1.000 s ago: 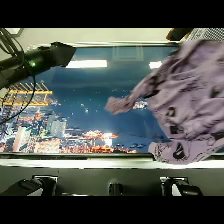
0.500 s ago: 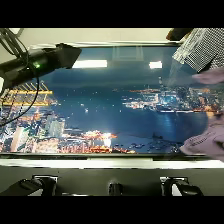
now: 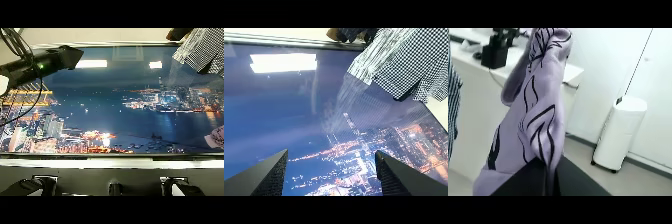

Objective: Fold the clothes and pants, and hang the long-sleeved shirts on hangers.

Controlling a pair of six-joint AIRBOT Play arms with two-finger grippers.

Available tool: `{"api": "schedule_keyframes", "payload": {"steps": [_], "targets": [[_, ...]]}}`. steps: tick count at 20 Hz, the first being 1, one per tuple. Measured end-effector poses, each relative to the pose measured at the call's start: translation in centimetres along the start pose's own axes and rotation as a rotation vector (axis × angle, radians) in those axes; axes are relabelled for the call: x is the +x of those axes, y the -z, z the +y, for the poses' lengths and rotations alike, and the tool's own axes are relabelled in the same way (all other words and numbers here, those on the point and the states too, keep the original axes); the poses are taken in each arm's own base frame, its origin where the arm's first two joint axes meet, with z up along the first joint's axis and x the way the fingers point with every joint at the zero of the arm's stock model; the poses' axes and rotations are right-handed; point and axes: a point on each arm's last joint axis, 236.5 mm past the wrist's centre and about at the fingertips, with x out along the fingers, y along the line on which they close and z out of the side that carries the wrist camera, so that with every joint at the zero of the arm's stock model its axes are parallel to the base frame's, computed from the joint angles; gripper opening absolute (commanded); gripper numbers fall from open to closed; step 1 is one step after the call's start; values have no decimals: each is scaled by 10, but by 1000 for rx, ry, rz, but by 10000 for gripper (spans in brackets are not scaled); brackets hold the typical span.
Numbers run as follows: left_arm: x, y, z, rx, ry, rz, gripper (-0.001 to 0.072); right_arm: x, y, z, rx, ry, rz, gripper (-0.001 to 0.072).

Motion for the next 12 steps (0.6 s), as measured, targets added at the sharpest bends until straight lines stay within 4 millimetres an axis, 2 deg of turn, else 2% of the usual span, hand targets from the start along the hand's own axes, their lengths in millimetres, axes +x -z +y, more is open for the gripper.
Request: {"api": "schedule_keyframes", "payload": {"steps": [1,5,12], "targets": [[1,1,0,-1,-1,2,615,5,-2,-4,3,23,-13,31],[2,2,1,-2,-2,6,615,26,-3,-41,12,147,-44,31],[6,5,4,-6,-5,15,615,45,-1,-97,80,279,-80,31]]}}
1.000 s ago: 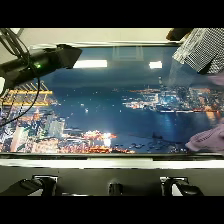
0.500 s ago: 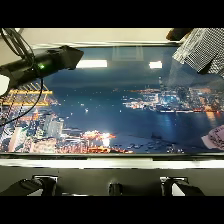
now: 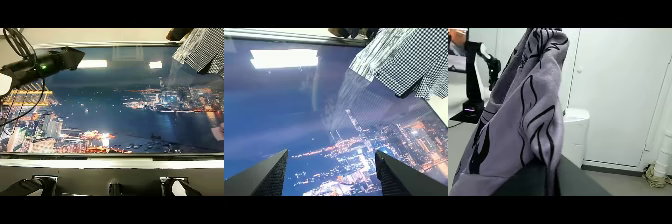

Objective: Fold the clothes and pants, and hang the long-sleeved shirts on hangers.

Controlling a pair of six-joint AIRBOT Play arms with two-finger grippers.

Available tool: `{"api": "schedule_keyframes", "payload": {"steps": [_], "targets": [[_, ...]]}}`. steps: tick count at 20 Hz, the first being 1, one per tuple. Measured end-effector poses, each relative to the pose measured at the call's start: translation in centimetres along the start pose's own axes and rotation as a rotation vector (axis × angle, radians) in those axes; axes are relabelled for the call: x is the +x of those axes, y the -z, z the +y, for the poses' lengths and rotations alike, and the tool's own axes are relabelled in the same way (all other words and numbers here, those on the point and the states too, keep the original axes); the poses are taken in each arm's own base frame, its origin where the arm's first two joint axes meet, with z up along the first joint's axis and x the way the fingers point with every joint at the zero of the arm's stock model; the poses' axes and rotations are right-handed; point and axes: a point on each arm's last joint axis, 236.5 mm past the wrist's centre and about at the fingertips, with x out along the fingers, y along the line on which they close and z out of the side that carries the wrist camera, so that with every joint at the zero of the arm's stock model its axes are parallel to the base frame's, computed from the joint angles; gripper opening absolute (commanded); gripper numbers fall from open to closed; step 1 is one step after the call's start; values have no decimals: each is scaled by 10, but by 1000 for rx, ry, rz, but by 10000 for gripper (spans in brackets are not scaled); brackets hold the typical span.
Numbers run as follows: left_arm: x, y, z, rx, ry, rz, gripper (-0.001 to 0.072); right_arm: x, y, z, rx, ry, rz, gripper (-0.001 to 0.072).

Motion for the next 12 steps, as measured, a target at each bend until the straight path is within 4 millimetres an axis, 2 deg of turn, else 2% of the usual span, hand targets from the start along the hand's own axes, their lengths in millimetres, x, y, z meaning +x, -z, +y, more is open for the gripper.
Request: {"api": "schedule_keyframes", "payload": {"steps": [6,12], "targets": [[5,4,3,-4,-4,10,615,22,27,-42,77,92,79,32],[8,7,5,-7,-7,19,615,32,41,-55,103,121,113,32]]}}
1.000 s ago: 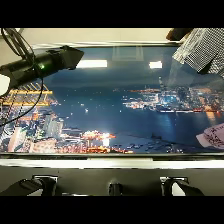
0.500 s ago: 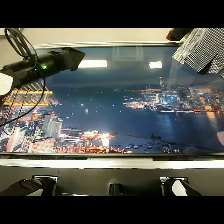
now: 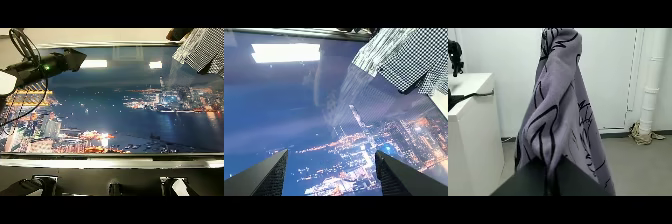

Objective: Fold the clothes and pants, and hang the long-sleeved shirts on hangers.

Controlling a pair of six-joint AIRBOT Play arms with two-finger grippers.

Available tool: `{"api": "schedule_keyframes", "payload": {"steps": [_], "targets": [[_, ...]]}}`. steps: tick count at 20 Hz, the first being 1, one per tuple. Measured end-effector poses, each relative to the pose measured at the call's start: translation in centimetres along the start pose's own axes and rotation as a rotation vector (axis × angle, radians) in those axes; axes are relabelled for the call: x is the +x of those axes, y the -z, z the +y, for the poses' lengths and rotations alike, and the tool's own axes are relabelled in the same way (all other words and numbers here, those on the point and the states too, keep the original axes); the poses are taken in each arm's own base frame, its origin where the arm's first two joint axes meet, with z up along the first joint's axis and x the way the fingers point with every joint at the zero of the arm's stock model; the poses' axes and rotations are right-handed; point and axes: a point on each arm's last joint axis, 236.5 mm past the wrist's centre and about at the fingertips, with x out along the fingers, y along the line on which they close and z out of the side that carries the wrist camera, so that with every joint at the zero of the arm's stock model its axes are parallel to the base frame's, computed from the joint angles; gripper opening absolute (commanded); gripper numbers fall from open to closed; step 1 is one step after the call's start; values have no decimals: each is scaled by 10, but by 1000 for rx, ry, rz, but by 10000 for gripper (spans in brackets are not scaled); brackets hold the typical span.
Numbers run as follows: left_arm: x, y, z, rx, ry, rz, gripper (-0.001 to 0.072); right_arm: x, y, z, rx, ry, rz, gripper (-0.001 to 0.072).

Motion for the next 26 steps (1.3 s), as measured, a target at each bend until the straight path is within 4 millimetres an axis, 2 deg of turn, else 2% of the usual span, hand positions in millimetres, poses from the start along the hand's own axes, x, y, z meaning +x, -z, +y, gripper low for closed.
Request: {"api": "schedule_keyframes", "payload": {"steps": [6,10,16,21,26], "targets": [[0,0,0,0,0,0,615,3,-1,3,3,-11,-9,32],[0,0,0,0,0,0,614,2,-10,8,18,-33,-46,32],[0,0,0,-1,0,1,614,0,-23,4,40,-28,-93,32],[0,1,0,-1,0,5,615,7,-11,5,34,0,-64,32],[0,12,-1,-1,4,52,615,10,-7,4,25,16,-55,33]]}}
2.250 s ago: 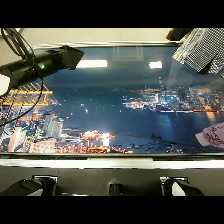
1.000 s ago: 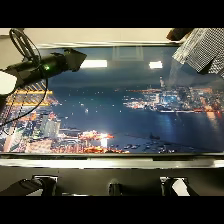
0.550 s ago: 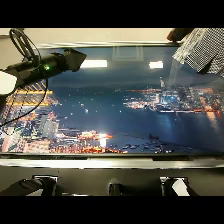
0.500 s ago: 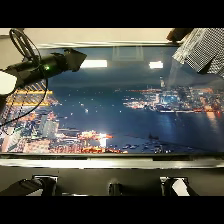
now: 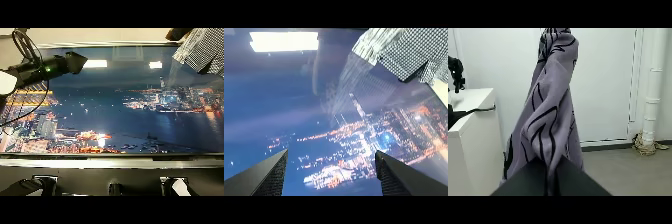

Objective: Fold the clothes and pants, and hang the long-sleeved shirts on hangers.

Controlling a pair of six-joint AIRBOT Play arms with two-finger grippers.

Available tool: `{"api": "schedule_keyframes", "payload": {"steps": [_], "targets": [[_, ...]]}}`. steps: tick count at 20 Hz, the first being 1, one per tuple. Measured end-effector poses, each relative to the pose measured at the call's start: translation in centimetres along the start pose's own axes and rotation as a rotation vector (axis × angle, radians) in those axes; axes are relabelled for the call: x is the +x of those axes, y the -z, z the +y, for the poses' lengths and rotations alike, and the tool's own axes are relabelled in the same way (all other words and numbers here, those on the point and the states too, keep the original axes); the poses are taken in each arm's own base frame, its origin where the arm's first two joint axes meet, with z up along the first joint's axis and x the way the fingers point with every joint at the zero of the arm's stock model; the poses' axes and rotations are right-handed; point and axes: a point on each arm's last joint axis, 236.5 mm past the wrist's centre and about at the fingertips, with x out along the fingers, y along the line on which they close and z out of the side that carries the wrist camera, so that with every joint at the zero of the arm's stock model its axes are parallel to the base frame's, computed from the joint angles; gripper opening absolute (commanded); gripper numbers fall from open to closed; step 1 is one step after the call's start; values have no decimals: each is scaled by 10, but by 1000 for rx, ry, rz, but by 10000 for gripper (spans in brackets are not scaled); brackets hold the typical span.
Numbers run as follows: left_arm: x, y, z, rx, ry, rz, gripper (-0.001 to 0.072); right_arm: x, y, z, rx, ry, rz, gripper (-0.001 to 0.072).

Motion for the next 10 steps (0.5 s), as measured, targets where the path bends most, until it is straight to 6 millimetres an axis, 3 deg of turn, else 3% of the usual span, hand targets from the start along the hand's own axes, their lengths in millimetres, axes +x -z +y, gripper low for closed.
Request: {"api": "schedule_keyframes", "payload": {"steps": [8,9,10], "targets": [[0,6,0,0,2,24,615,0,10,-9,0,42,38,39],[0,6,0,0,2,25,615,0,11,-10,2,45,43,126],[0,6,0,0,2,26,615,0,11,-11,2,48,45,278]]}}
